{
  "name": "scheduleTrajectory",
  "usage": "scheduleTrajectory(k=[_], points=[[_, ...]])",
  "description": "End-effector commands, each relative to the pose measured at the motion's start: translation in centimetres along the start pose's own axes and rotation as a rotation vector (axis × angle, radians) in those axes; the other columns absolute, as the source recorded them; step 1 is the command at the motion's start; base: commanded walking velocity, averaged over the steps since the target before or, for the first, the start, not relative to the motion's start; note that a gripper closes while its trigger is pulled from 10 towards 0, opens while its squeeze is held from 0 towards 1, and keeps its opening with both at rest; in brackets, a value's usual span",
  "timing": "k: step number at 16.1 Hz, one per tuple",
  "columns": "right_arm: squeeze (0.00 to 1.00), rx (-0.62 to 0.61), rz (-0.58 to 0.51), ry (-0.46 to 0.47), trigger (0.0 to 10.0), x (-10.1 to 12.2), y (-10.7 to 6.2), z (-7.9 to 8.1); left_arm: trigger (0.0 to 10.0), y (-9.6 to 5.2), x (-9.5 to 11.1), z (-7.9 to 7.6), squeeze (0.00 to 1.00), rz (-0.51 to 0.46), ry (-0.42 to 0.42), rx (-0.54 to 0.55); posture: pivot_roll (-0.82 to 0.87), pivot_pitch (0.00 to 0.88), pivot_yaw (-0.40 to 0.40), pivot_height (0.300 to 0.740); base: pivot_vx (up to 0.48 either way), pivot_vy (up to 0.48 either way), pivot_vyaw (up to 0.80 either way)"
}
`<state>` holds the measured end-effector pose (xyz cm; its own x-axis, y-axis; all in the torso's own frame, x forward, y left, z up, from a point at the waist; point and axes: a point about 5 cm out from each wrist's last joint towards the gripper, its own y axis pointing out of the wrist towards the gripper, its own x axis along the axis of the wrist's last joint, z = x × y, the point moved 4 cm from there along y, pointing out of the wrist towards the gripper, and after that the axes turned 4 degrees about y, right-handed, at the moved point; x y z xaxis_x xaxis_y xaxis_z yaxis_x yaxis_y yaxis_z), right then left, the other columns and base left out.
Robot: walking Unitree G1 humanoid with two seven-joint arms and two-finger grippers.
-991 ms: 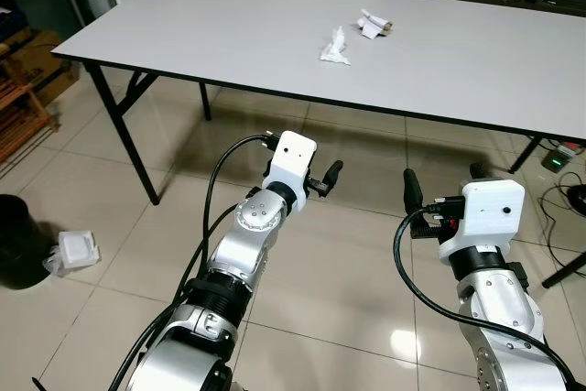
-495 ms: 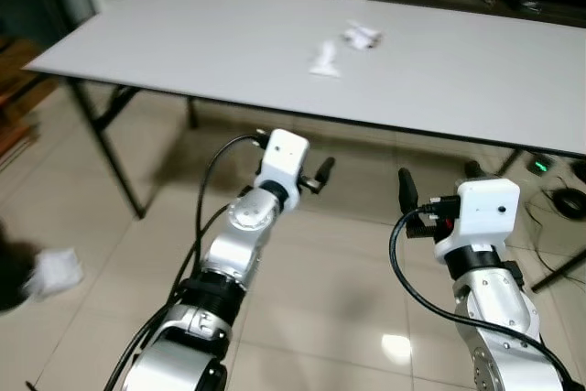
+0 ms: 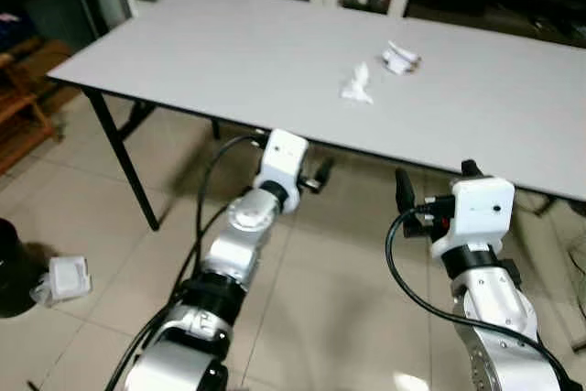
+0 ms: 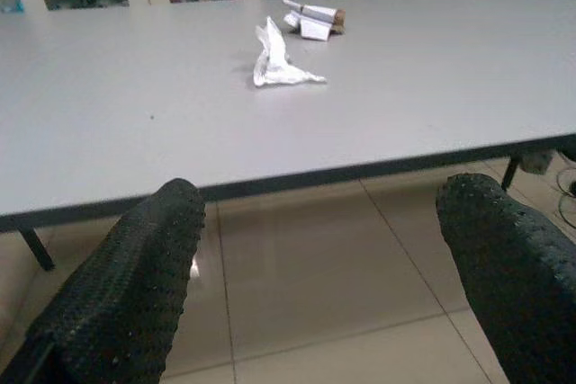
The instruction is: Picking trash to rubbish bin
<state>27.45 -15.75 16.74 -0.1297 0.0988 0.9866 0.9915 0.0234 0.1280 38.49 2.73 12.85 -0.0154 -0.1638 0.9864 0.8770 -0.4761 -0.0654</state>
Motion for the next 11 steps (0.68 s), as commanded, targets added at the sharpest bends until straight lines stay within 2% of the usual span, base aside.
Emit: scheduleTrajectory(k=[1, 4, 8, 11], points=[[0.0, -0.013, -0.005, -0.01, 10.0, 0.22, -0.02, -0.58, 10.0, 0.17, 0.38, -0.49, 0.0, -0.009, 0.01, -0.016, 0.06, 0.05, -0.052, 0.74, 0.48, 0.0, 0.55], [0.0, -0.014, -0.008, -0.009, 10.0, 0.29, 0.09, -0.51, 10.0, 0.21, 0.37, -0.48, 0.0, -0.007, 0.021, -0.017, 0.06, 0.05, -0.052, 0.74, 0.451, 0.0, 0.17], [0.0, -0.011, -0.005, -0.011, 10.0, 0.21, 0.15, -0.5, 10.0, 0.21, 0.3, -0.46, 0.0, -0.004, 0.008, -0.008, 0.06, 0.05, -0.052, 0.74, 0.376, -0.279, 0.0], [0.0, -0.016, 0.0, -0.001, 10.0, 0.13, 0.13, -0.47, 10.0, 0.18, 0.42, -0.23, 0.0, -0.015, -0.028, 0.005, 0.06, 0.051, -0.052, 0.74, 0.0, 0.0, 0.0]])
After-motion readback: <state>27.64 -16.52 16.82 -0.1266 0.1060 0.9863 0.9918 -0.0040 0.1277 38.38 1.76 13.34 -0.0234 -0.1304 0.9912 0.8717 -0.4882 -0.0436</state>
